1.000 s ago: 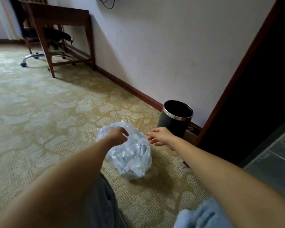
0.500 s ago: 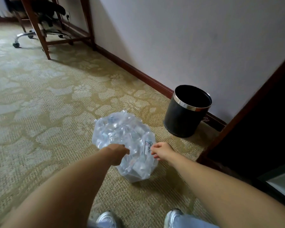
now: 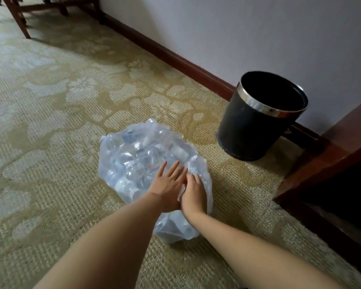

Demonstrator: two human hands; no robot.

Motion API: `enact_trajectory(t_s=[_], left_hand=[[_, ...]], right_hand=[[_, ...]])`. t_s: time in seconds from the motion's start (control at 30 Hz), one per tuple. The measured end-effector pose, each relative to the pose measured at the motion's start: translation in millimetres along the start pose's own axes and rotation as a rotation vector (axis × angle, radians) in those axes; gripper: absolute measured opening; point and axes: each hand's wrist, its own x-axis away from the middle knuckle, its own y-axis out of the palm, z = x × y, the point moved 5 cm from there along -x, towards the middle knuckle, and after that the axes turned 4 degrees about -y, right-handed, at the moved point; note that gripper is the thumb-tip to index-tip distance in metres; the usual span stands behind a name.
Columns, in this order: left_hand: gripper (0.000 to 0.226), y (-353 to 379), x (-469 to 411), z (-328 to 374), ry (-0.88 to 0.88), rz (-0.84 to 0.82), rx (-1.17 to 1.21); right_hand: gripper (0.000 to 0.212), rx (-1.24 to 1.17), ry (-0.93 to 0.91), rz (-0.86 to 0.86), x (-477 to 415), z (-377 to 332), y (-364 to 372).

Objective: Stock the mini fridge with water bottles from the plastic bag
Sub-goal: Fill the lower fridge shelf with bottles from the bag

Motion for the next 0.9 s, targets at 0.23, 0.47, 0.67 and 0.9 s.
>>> enact_trajectory(t_s=[0.23, 0.47, 0.67, 0.9], left_hand=[[0.091, 8, 1, -4, 0.066, 0.237, 0.053], [0.077, 23, 43, 7, 0.003, 0.394, 0.174], [0.100, 39, 52, 20, -0.048, 0.420, 0.337], [0.101, 38, 50, 30, -0.140, 0.447, 0.357]], right_hand=[[0.036, 0.034, -0.088, 0.100, 9, 3, 4], [0.047, 0.100, -0.128, 0.036, 32, 3, -3], [0.072, 0.151, -0.111, -0.012, 41, 14, -9], [0.085, 0.294, -0.077, -0.192, 32, 28, -19]])
